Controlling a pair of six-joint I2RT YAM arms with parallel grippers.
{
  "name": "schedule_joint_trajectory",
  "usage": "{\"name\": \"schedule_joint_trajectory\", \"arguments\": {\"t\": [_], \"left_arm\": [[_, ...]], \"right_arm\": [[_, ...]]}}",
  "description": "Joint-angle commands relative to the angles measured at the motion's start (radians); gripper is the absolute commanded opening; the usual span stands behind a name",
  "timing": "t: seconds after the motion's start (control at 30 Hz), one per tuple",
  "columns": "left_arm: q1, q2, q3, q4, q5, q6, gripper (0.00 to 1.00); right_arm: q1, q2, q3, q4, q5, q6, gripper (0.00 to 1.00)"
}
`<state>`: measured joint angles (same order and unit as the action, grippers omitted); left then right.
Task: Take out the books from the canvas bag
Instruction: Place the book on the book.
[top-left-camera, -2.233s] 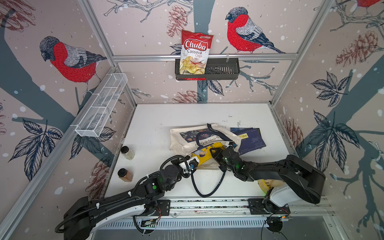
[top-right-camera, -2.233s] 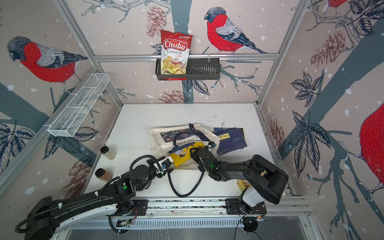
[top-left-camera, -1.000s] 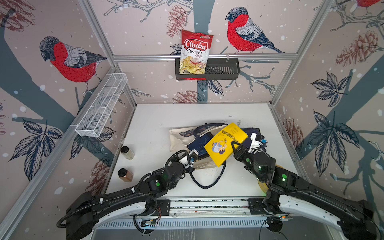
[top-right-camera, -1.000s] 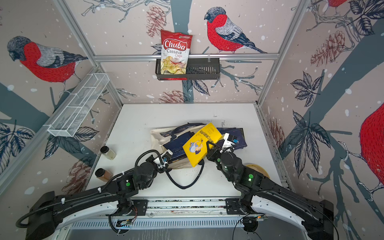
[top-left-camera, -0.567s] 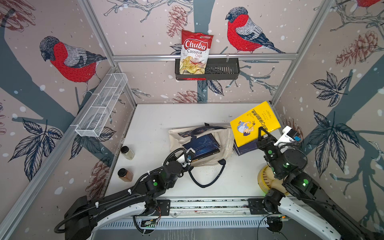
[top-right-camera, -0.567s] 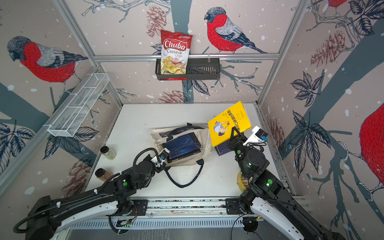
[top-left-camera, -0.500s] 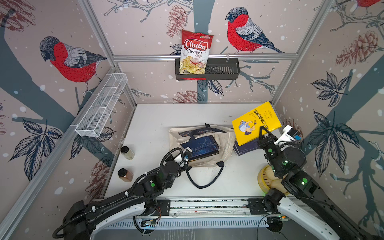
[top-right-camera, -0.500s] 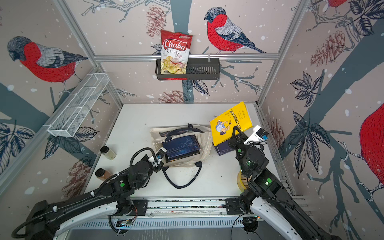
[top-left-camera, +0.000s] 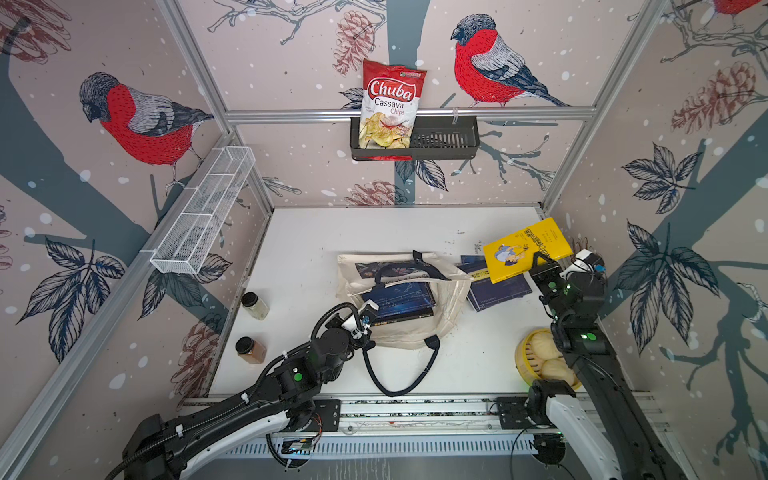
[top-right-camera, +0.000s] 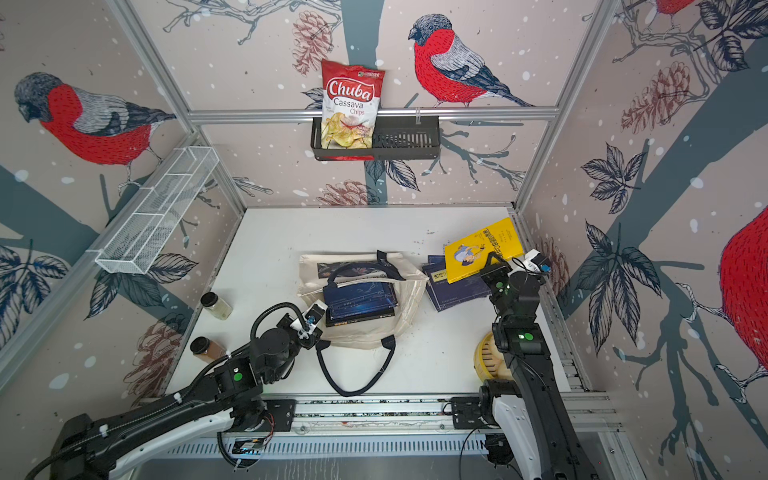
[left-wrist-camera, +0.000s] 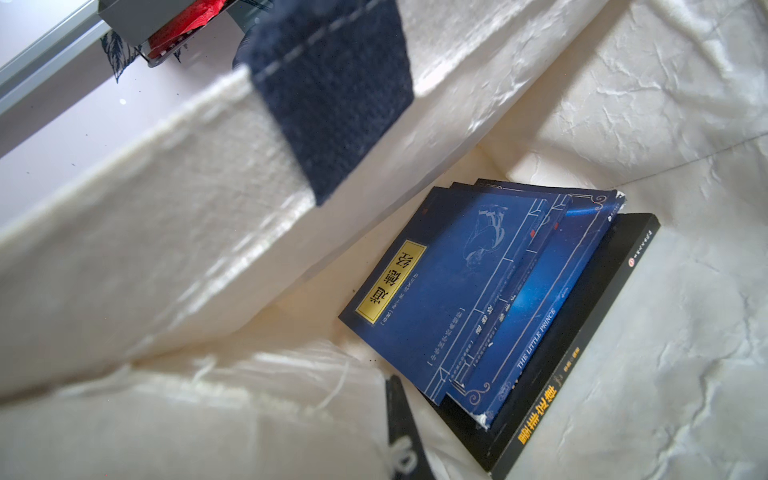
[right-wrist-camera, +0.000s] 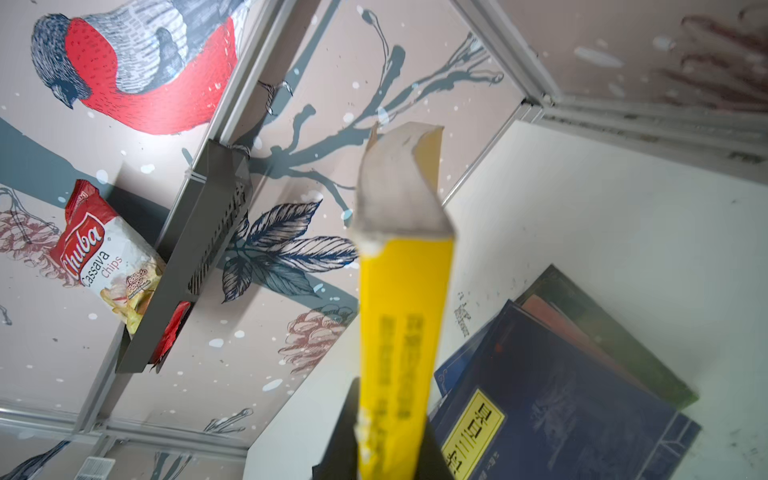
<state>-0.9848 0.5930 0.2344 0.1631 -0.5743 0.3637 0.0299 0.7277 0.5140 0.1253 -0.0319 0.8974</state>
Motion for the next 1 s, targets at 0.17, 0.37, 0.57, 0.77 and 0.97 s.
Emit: {"name": "schedule_joint_trajectory", "arguments": {"t": [0.17,0.37,0.57,0.77,0.97], "left_arm": [[0.002,0.034,0.001,0.110,0.052,-0.011,0.00],[0.003,0.038,-0.004,0.127,0.069,-0.010,0.00],[0.003,0.054,-0.002,0.131,0.091,-0.008,0.00],[0.003,0.050,-0.003,0.131,0.090,-0.007,0.00],[0.003,0.045,-0.006,0.141,0.100,-0.011,0.00]], "right_arm": [[-0.016,0.181,-0.081,0.291,-0.136,0.083,0.00],[-0.008,0.240,-0.175,0.350,-0.080,0.118,0.00],[-0.010,0.270,-0.232,0.256,-0.021,0.150,0.30],[-0.021,0.219,-0.226,0.123,0.023,0.133,0.56],[-0.033,0.136,-0.212,-0.041,0.061,0.107,0.94]]}}
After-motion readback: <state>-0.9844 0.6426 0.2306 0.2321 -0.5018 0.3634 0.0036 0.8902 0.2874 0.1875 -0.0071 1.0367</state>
